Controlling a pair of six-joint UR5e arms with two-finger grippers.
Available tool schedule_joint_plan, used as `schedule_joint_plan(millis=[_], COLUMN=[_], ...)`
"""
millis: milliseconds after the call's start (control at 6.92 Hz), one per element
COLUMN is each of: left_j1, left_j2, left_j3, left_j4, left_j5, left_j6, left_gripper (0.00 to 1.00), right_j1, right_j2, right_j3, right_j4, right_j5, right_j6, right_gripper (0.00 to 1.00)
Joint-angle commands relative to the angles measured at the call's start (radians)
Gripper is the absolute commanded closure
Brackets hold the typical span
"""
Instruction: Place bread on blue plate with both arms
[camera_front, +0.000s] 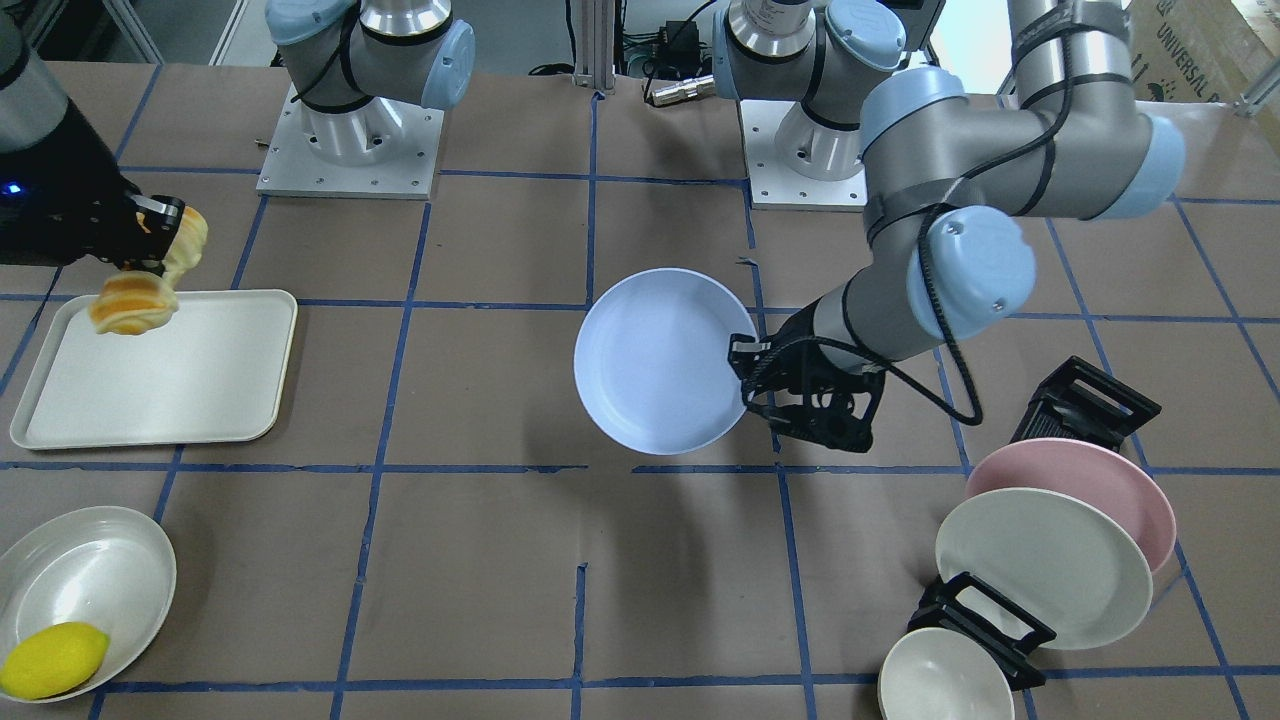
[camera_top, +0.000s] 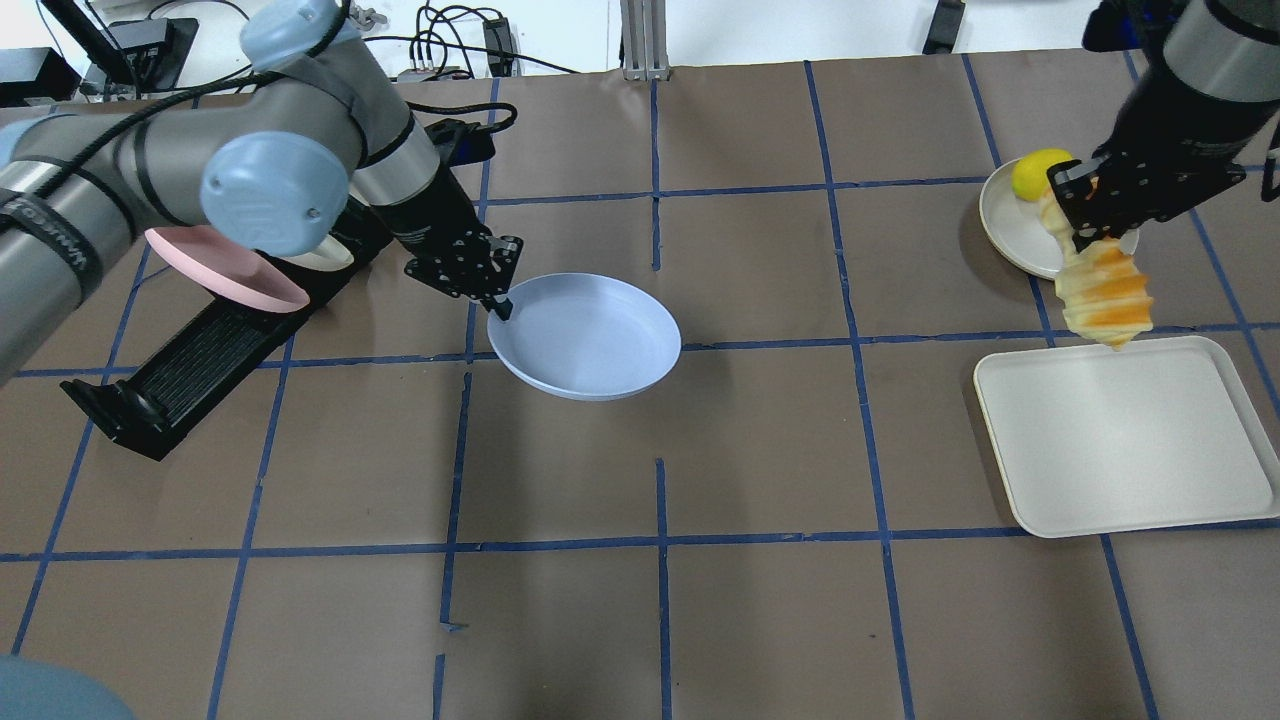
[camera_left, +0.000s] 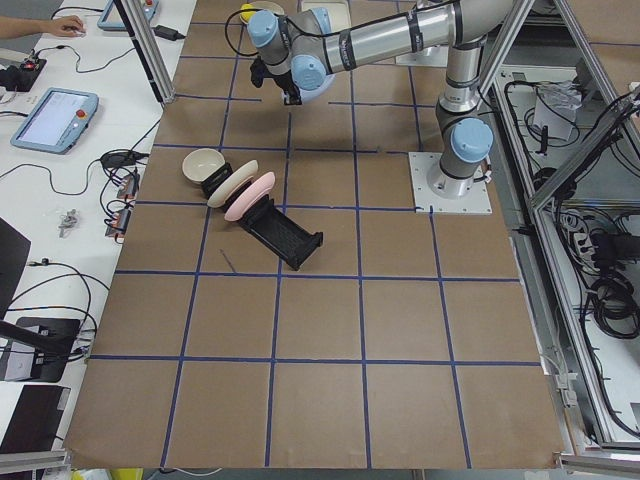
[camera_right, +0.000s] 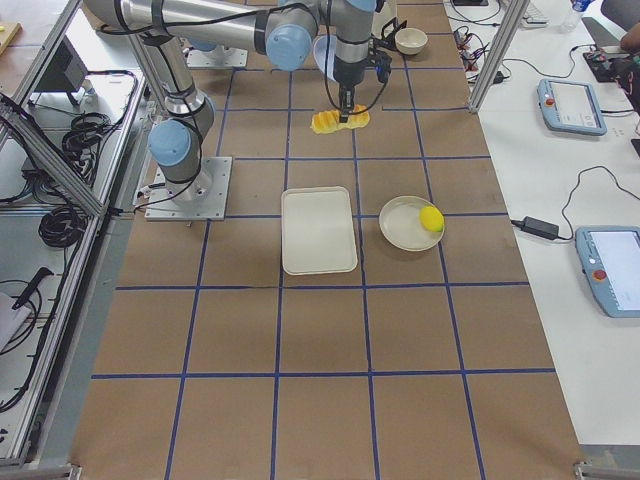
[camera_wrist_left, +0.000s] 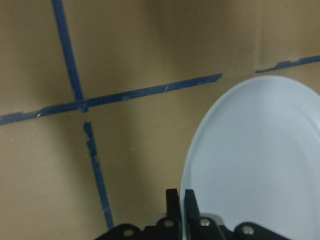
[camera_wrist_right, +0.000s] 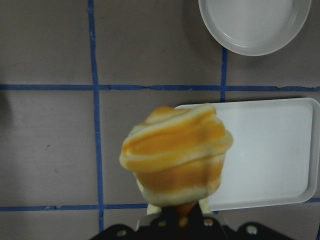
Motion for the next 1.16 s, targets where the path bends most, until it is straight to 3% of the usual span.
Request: schedule_joint_plan(millis=[0, 289, 434, 578, 867, 1012], left_j1=[-0.037, -0.036, -0.039, -0.042, -0.04, -0.018], left_j2=[-0.115, -0.16, -0.169, -0.157, -0.128, -0.058], left_j3=[0.002, 0.001, -0.007, -0.016, 0.002, -0.008], left_j4=[0.215, 0.314, 0.317, 0.317, 0.317, 0.293], left_j5=[-0.034, -0.044, -0.042, -0.042, -0.039, -0.028], left_j6=[-0.014, -0.016, -0.016, -0.054, -0.096, -0.094], left_gripper=[0.88, 0.87, 0.66, 0.37, 0.18, 0.11], right_j1=[0.132, 0.192, 0.222, 0.273, 0.368, 0.393], right_j2=[0.025, 0.057, 0.088, 0.131, 0.2, 0.228], right_j3=[-0.035, -0.035, -0.041, -0.041, -0.042, -0.042], right_j4=[0.013, 0.007, -0.018, -0.068, -0.151, -0.191], right_j5=[0.003, 0.043, 0.046, 0.045, 0.046, 0.048], right_j6=[0.094, 0.17, 0.183, 0.233, 0.279, 0.281], right_gripper=[0.98, 0.98, 0.98, 0.98, 0.98, 0.97])
